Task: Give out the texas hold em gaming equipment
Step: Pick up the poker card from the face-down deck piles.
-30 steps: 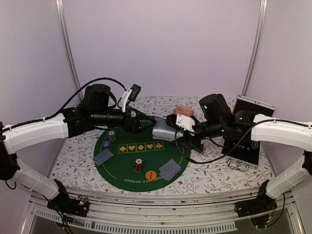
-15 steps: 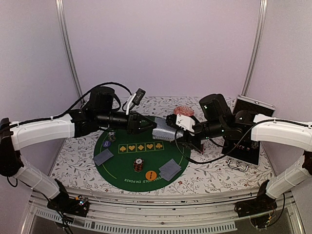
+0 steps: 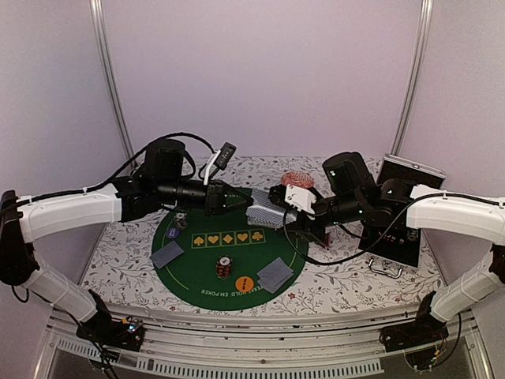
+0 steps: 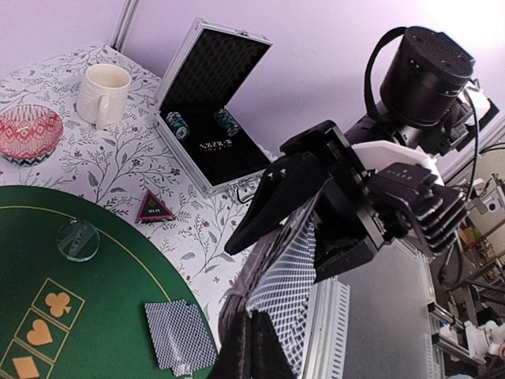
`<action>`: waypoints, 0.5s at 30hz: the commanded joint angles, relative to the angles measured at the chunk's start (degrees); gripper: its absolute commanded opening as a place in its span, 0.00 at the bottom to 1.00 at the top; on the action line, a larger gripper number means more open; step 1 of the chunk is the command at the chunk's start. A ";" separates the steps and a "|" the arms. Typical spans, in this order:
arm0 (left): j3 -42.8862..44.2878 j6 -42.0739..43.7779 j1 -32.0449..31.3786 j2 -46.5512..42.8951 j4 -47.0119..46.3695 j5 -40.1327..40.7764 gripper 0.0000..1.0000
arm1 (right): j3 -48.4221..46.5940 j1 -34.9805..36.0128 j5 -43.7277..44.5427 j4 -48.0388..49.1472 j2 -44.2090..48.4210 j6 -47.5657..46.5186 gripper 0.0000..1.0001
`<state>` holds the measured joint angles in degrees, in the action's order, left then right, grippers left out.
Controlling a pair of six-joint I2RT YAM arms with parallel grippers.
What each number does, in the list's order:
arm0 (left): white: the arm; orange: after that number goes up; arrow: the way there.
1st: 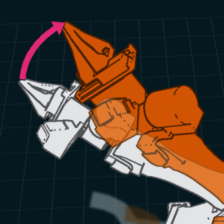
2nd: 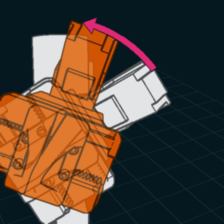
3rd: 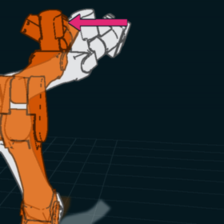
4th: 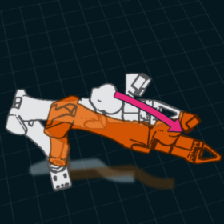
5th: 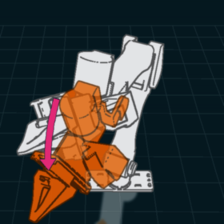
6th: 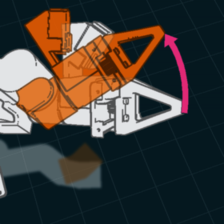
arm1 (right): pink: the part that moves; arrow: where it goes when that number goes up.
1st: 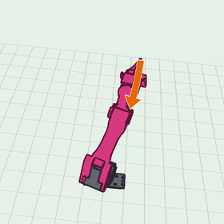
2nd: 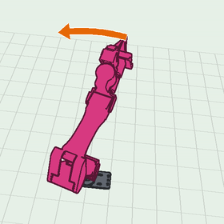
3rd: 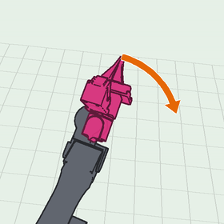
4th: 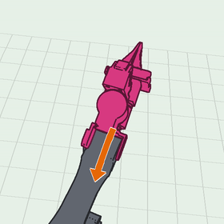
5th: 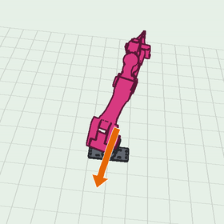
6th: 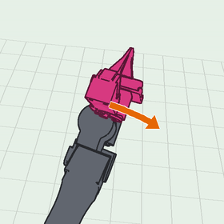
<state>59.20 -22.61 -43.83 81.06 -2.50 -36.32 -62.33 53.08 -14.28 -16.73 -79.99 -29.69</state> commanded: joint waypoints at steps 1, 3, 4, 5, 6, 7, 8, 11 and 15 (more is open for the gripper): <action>0.82 0.61 0.09 -1.26 -1.12 -1.37 0.00 | -0.47 0.06 -0.34 1.35 0.80 -0.37 0.43; 0.26 0.80 0.15 -1.86 -1.12 -1.40 0.00 | -0.32 0.05 -0.24 1.35 0.80 -0.36 0.43; 0.07 0.77 0.10 -1.98 -1.17 -1.59 0.00 | -0.29 0.02 -0.22 1.35 0.93 -0.36 0.43; -0.08 0.73 0.13 -2.10 -1.19 -1.84 0.00 | -0.26 0.07 -0.17 1.35 0.90 -0.32 0.43; -0.17 0.77 0.10 -2.26 -1.19 -2.03 0.00 | -0.25 0.06 -0.09 1.35 0.83 -0.29 0.42; -0.22 0.82 0.11 -2.45 -1.19 -2.15 0.00 | -0.23 0.00 -0.05 1.39 0.88 -0.28 0.43; -0.25 0.86 0.15 -2.72 -1.12 -2.19 0.00 | -0.21 -0.04 0.03 1.38 0.88 -0.34 0.43; -0.65 1.35 0.24 -3.69 -1.02 -2.19 0.00 | -0.04 -0.27 0.22 1.40 0.96 -0.28 0.43; -1.21 1.95 0.65 -5.02 -0.39 -1.16 0.00 | 0.21 -0.43 0.22 1.39 1.02 -0.12 0.43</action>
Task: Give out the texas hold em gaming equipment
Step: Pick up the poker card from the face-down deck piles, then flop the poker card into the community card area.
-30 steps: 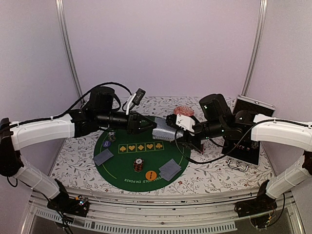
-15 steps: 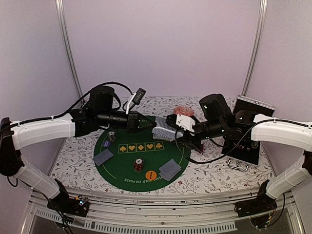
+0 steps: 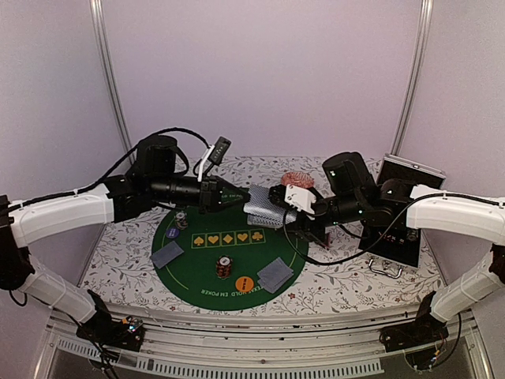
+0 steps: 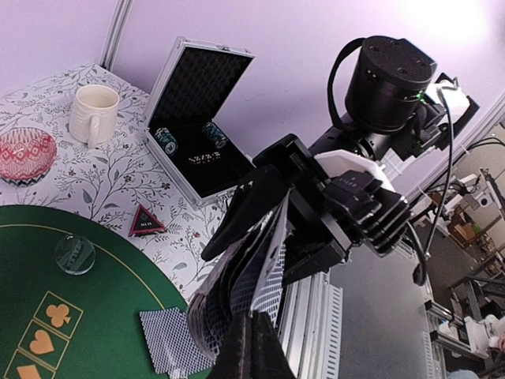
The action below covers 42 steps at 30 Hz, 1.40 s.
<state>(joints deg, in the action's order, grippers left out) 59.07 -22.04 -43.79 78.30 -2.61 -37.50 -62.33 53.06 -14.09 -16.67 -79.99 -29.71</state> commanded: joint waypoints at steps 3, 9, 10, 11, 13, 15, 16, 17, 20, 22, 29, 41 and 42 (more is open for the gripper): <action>-1.47 1.35 1.17 -3.07 -0.03 0.12 0.00 | 0.24 -0.63 0.20 1.37 0.97 -0.01 0.43; -1.76 1.48 2.57 -5.35 0.44 0.32 0.00 | 0.55 -1.49 0.13 1.33 0.87 0.33 0.43; -1.79 1.55 2.98 -5.76 0.63 0.32 0.00 | 0.69 -1.49 0.07 1.35 0.91 0.29 0.42; -1.81 1.65 3.35 -6.32 0.80 0.32 0.00 | 0.72 -1.60 0.11 1.37 0.87 0.39 0.43; -2.00 1.69 4.34 -7.37 0.92 0.39 0.00 | 0.88 -1.78 0.04 1.37 0.81 0.36 0.43; -2.11 1.57 5.85 -8.45 1.25 0.33 0.00 | 1.06 -1.96 0.02 1.42 0.80 0.39 0.43; -2.11 1.58 6.68 -9.04 1.52 0.32 0.00 | 1.13 -1.96 -0.02 1.37 0.86 0.36 0.43; -2.05 1.75 7.46 -9.67 1.94 0.44 0.00 | 1.12 -2.05 -0.05 1.37 0.84 0.36 0.43; -1.03 4.43 10.34 -10.88 5.90 2.92 0.00 | 1.32 -2.03 -0.15 1.37 0.95 0.45 0.43; 1.08 8.60 11.92 -11.16 11.41 8.49 0.00 | 1.41 -2.07 -0.24 1.29 1.19 0.38 0.43; 3.50 24.32 12.10 -5.74 21.59 39.15 0.00 | 1.24 -2.05 -0.34 0.67 1.66 -0.07 0.43; 0.85 39.37 5.25 5.38 21.09 59.33 0.00 | 0.25 -2.00 -0.61 -0.11 2.19 -0.43 0.43; 0.77 40.94 4.65 6.80 21.21 61.64 0.00 | 0.13 -2.06 -0.59 -0.25 2.28 -0.51 0.43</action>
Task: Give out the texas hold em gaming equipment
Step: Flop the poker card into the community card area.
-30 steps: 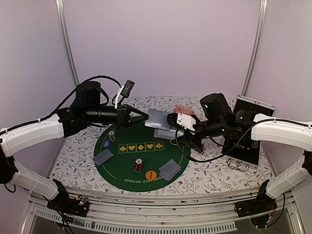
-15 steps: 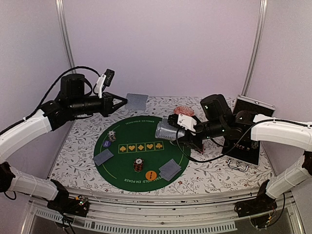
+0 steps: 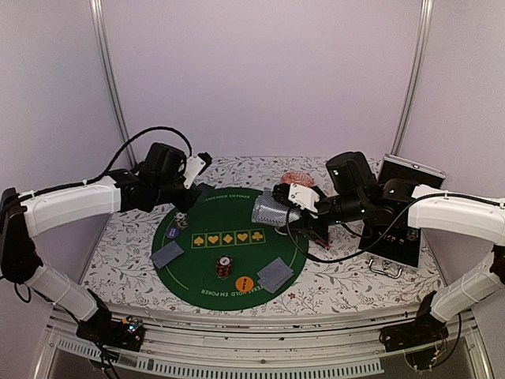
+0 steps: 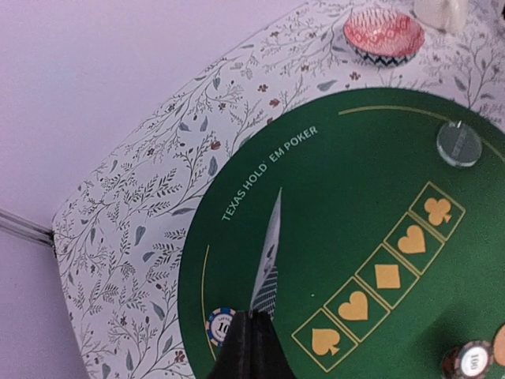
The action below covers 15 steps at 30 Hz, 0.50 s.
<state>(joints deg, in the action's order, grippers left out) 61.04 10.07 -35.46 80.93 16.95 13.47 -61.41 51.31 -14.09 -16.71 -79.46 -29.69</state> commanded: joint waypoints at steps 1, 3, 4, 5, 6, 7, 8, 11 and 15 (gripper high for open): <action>-1.40 10.42 -3.88 5.86 1.76 13.06 0.00 | -0.75 -0.33 -0.70 -0.17 1.91 -0.61 0.43; -2.15 12.22 -3.93 7.94 0.63 15.36 0.00 | -0.67 -0.25 -0.68 -0.17 2.29 -0.76 0.43; -2.45 12.63 -3.93 8.82 -0.07 15.89 0.00 | -0.60 -0.31 -0.71 -0.19 2.50 -0.80 0.43; -2.60 12.74 -4.03 9.96 -0.18 15.98 0.00 | -0.53 -0.33 -0.76 -0.23 2.69 -0.87 0.43; -2.82 12.94 -4.15 11.03 -0.25 16.06 0.00 | -0.49 -0.27 -0.88 -0.29 2.94 -0.95 0.43; -3.20 13.46 -4.59 12.10 -0.32 16.45 0.00 | -0.43 -0.28 -0.84 -0.34 3.10 -1.10 0.43; -3.69 14.28 -5.17 13.12 -0.40 16.97 0.00 | -0.35 -0.33 -0.85 -0.42 3.35 -1.22 0.43; -5.89 16.46 -7.49 15.09 -1.20 17.64 0.00 | -0.09 -0.31 -0.85 -0.53 4.20 -1.62 0.43; -9.20 18.69 -10.08 15.86 -1.08 11.99 0.00 | 0.17 -0.33 -0.77 -0.62 4.73 -1.86 0.43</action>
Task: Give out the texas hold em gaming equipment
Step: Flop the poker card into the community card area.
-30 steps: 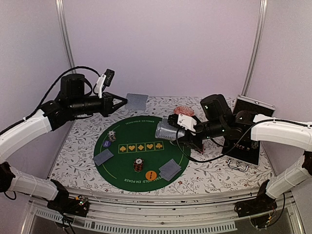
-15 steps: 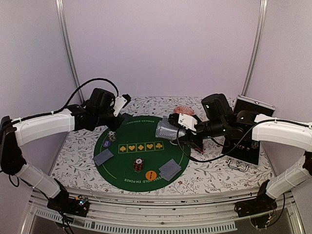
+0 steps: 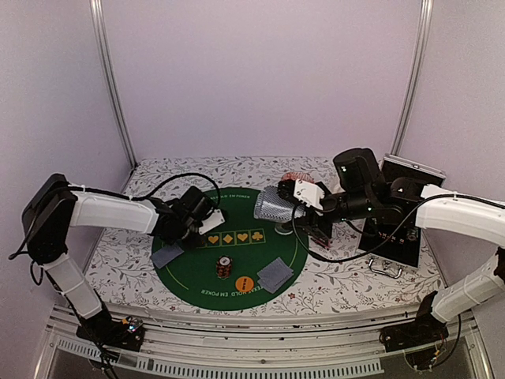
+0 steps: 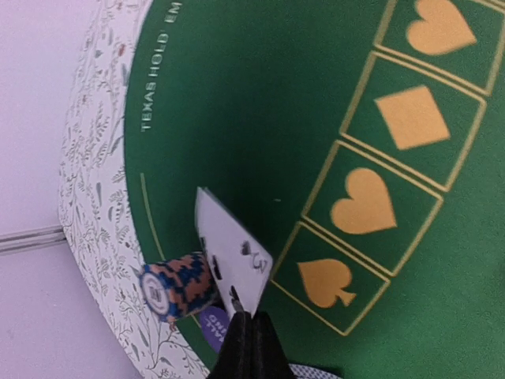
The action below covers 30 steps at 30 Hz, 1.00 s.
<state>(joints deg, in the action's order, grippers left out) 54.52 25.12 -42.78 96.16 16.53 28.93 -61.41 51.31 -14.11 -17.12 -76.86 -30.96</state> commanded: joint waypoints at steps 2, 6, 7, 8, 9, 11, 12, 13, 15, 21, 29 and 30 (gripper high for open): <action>-3.77 4.49 -3.66 0.65 -0.17 -6.32 0.00 | 0.28 -0.25 -0.74 -0.19 2.36 -0.59 0.43; -4.73 5.27 -4.13 0.74 1.86 -10.15 0.00 | 0.58 -0.26 -0.66 -0.29 2.90 -0.54 0.43; -4.80 5.35 -4.09 0.82 2.52 -11.09 0.00 | 0.59 -0.28 -0.66 -0.26 3.00 -0.51 0.43; -4.98 5.70 -4.11 0.91 2.99 -11.66 0.00 | 0.66 -0.30 -0.70 -0.27 3.19 -0.51 0.43; -5.22 6.13 -4.09 1.05 3.38 -11.85 0.00 | 0.75 -0.31 -0.59 -0.28 3.27 -0.50 0.43; -6.09 7.13 -4.14 1.59 3.84 -11.54 0.00 | 0.87 -0.33 -0.57 -0.37 3.46 -0.50 0.43; -6.51 7.54 -4.14 1.95 3.85 -11.11 0.00 | 0.85 -0.30 -0.58 -0.45 3.55 -0.50 0.43; -6.89 7.91 -4.15 2.30 3.88 -10.41 0.00 | 0.93 -0.32 -0.57 -0.50 3.60 -0.50 0.43; -7.43 8.68 -4.13 3.42 3.77 -8.31 0.00 | 0.79 -0.33 -0.50 -0.62 3.71 -0.42 0.43; -7.79 9.61 -4.15 5.29 3.87 -5.33 0.00 | 0.68 -0.29 -0.33 -0.98 3.91 -0.42 0.43; -10.13 12.30 -3.43 3.59 3.98 -4.44 0.00 | 0.52 -0.25 -0.37 -1.20 3.73 -0.42 0.43; -10.14 12.32 -3.40 3.52 4.48 -4.90 0.00 | 0.50 -0.31 -0.31 -1.26 3.73 -0.48 0.43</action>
<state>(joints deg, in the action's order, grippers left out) 47.24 35.83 -47.24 97.95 16.12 23.97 -61.08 51.31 -14.09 -18.61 -74.61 -31.14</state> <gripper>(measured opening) 0.005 0.433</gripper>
